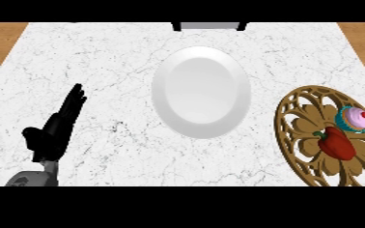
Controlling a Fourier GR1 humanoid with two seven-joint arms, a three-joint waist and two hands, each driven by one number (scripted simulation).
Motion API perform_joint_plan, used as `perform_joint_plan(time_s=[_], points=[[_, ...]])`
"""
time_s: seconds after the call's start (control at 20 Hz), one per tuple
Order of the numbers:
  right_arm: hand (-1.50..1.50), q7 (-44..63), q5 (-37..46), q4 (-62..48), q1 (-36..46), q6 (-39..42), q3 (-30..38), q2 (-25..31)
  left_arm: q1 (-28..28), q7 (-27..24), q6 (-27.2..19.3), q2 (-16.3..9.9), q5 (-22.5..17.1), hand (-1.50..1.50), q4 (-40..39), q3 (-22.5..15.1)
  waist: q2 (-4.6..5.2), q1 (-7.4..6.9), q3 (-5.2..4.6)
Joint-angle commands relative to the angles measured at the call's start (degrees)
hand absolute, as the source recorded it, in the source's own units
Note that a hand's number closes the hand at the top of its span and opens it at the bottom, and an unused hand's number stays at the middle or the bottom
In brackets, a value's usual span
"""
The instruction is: Pick the bell pepper from the placemat and place it in the plate
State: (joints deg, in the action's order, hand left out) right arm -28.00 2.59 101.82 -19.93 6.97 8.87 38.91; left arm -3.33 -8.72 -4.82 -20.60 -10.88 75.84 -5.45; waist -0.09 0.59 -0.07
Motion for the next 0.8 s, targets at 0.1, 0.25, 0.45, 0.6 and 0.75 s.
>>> perform_joint_plan(time_s=[0.1,0.25,0.45,0.6,0.75], points=[[-1.50,8.20,8.29,2.40,-3.32,4.25,2.34,10.52,1.61,0.65,0.70,0.84,-0.36,0.00,1.85,-0.47,-0.04,-0.42,-0.03],[-1.50,16.22,9.84,4.03,1.27,6.55,-0.60,10.08,3.46,-5.09,1.90,1.19,1.08,0.00,-0.99,-0.20,0.18,-1.18,-0.01],[-1.50,16.82,10.94,7.24,-3.23,10.62,2.37,8.00,2.38,-1.66,1.06,1.80,2.32,0.00,0.23,0.65,-0.01,-0.21,0.04],[-1.50,21.94,15.81,3.89,2.72,10.76,-1.08,7.11,-1.43,-0.90,3.01,0.68,1.92,0.00,-2.19,2.29,0.13,-0.64,0.05],[-1.50,27.84,16.00,6.42,5.35,14.45,-0.63,6.06,-0.04,2.68,0.78,2.54,3.03,0.00,2.79,1.53,0.06,-0.68,0.05]])
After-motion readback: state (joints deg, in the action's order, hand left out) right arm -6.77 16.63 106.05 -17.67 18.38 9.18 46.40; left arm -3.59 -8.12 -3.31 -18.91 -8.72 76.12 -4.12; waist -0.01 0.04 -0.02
